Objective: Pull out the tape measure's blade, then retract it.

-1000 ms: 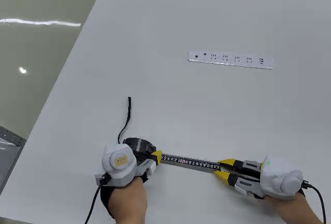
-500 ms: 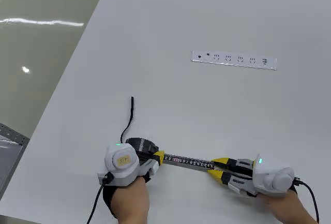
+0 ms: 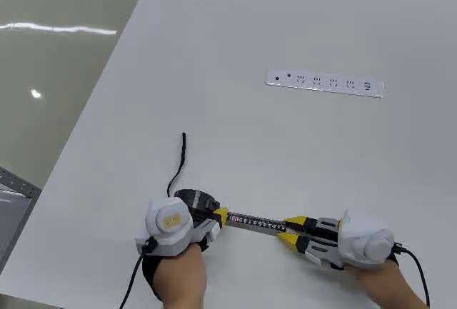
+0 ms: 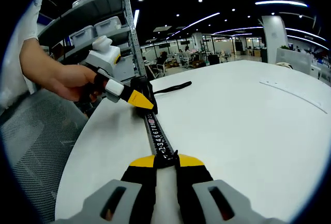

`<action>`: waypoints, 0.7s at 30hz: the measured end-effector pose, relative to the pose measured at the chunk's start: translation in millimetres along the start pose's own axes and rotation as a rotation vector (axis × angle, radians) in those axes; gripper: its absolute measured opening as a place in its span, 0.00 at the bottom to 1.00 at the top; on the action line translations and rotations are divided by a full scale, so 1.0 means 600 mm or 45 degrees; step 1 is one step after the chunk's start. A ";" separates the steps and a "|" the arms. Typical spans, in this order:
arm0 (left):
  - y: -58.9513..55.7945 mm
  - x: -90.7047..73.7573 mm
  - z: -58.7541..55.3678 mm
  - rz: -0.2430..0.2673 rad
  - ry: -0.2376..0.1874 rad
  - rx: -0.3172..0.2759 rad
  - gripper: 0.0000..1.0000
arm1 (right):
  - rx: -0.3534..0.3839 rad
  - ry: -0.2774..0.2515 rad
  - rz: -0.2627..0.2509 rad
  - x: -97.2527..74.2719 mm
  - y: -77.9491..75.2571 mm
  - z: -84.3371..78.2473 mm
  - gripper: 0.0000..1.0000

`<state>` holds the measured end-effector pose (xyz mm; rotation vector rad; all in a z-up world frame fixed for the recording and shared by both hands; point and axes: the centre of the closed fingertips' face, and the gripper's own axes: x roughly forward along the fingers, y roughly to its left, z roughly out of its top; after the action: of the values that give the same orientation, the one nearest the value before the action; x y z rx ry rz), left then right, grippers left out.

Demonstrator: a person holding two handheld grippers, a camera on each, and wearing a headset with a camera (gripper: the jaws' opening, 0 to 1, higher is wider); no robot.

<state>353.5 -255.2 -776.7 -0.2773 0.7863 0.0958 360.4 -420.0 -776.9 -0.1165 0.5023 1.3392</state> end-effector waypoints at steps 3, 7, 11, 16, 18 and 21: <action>0.000 0.000 0.000 -0.001 0.000 -0.001 0.67 | 0.000 -0.003 0.005 0.008 0.002 0.001 0.13; 0.000 0.000 0.000 -0.003 0.001 -0.001 0.67 | 0.002 -0.006 0.011 0.017 0.007 0.005 0.13; 0.000 0.000 0.001 -0.006 0.001 -0.005 0.67 | 0.010 -0.010 0.018 0.022 0.008 0.008 0.14; 0.000 0.000 0.000 -0.009 0.002 -0.007 0.67 | 0.014 -0.017 0.024 0.026 0.011 0.012 0.13; 0.001 0.000 0.001 -0.011 0.001 -0.010 0.67 | 0.019 -0.019 0.024 0.027 0.011 0.012 0.13; 0.001 0.000 0.001 -0.013 0.000 -0.014 0.67 | 0.017 -0.021 0.027 0.030 0.014 0.013 0.13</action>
<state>353.6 -254.2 -776.5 -0.2916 0.7842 0.0906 357.4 -399.2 -775.8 -0.0892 0.4996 1.3565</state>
